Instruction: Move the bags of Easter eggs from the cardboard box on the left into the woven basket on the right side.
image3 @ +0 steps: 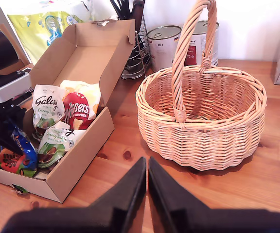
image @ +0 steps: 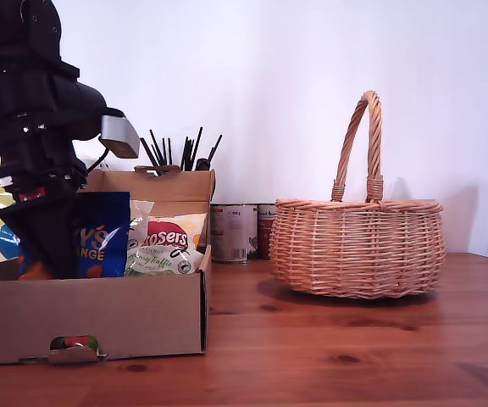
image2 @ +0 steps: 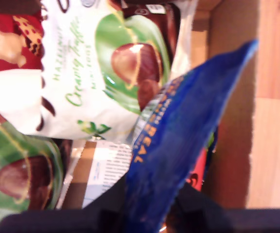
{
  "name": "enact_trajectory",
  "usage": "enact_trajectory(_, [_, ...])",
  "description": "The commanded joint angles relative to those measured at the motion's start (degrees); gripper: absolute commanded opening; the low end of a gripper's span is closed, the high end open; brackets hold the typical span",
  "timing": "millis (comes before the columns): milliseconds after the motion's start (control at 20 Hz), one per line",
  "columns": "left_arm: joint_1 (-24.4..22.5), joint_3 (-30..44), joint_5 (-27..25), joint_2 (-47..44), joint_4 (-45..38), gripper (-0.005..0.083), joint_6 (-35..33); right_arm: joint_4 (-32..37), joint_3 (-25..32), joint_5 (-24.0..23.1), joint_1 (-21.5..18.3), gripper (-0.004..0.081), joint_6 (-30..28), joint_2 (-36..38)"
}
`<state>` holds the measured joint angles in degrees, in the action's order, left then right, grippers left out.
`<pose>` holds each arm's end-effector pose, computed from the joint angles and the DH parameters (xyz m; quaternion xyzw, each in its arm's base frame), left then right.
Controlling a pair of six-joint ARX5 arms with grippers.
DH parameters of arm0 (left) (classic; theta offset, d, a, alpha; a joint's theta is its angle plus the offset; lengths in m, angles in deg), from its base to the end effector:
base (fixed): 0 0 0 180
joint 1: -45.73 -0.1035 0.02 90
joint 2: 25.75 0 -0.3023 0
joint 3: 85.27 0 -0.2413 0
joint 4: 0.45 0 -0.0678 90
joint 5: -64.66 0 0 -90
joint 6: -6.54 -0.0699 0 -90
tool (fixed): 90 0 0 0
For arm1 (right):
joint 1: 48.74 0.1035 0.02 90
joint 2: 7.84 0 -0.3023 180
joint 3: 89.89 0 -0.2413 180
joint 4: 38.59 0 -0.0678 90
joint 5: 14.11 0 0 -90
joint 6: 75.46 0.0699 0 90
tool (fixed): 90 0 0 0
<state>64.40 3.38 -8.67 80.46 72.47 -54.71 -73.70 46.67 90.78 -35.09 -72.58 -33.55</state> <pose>0.3184 -0.1287 0.1972 0.3602 0.4851 -0.5414 0.5847 0.0994 0.0426 0.2677 0.0257 0.1572 0.2398 0.9577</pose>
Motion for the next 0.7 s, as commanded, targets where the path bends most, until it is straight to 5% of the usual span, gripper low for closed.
enact_trajectory(0, [0.2,-1.2,0.2,-1.8,0.2,-0.0001,0.4,0.3,0.0,0.2,0.3,-0.0013,-0.3,0.0])
enact_trajectory(400, [0.2,-6.0,1.2,-12.1,0.2,-0.0019,3.7,0.3,0.0,0.2,0.3,-0.0013,-0.3,0.0])
enact_trajectory(650, [1.7,-10.3,13.4,-13.6,-7.6,-0.0019,14.8,0.2,0.0,0.2,0.3,-0.0013,-0.3,0.0])
